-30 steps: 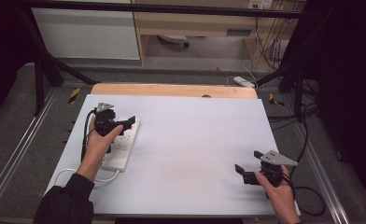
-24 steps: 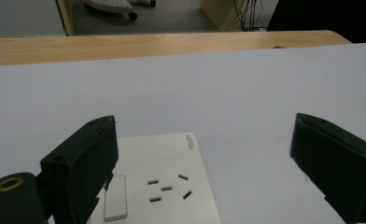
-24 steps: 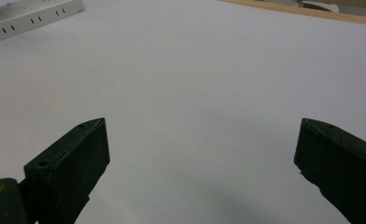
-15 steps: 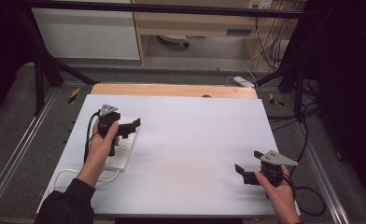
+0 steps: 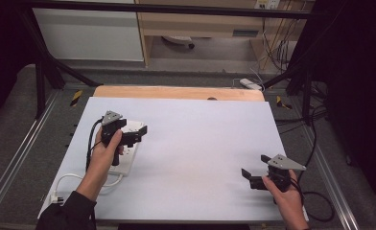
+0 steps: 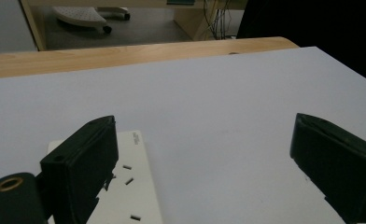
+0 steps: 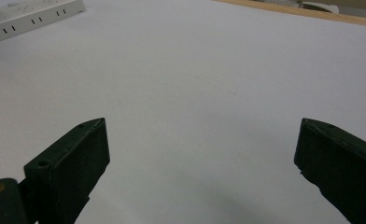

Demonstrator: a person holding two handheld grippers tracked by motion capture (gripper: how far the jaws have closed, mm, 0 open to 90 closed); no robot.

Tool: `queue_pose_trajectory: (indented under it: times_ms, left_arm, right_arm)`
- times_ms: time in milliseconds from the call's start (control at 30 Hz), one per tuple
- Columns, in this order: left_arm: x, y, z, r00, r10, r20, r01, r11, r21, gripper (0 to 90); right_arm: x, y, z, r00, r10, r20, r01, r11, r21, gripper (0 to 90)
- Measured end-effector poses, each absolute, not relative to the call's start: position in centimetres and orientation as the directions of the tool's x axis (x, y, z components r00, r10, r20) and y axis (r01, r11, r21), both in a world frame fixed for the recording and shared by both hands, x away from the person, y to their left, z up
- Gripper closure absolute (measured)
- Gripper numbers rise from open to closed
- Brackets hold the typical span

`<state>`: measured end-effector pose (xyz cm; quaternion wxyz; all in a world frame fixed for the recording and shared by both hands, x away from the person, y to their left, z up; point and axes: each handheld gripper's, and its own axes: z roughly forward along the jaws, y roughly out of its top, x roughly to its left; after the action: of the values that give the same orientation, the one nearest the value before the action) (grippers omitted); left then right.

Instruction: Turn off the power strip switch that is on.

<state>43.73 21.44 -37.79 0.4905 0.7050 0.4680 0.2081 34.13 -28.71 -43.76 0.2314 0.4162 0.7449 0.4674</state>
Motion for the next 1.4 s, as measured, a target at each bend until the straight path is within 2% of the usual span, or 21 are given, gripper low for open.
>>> queue_pose_trajectory:
  times_ms: [800, 1200, 1400]
  left_arm:
    - [39.1, 22.1, -37.1, 0.529, 0.836, -0.143, 0.404, -0.1, 0.909, 8.0]
    - [36.5, 22.2, -38.8, 0.558, 0.816, -0.15, 0.409, -0.113, 0.905, 8.2]
    - [35.6, 21.7, -39.7, 0.578, 0.807, -0.122, 0.401, -0.151, 0.904, 8.6]
  right_arm:
    - [34.1, -28.6, -43.7, -0.55, 0.834, 0.042, 0.402, 0.22, 0.889, 3.8]
    - [34.1, -28.5, -43.8, -0.55, 0.834, 0.041, 0.406, 0.224, 0.886, 3.8]
    - [34.1, -28.6, -43.8, -0.549, 0.835, 0.039, 0.403, 0.224, 0.887, 3.8]
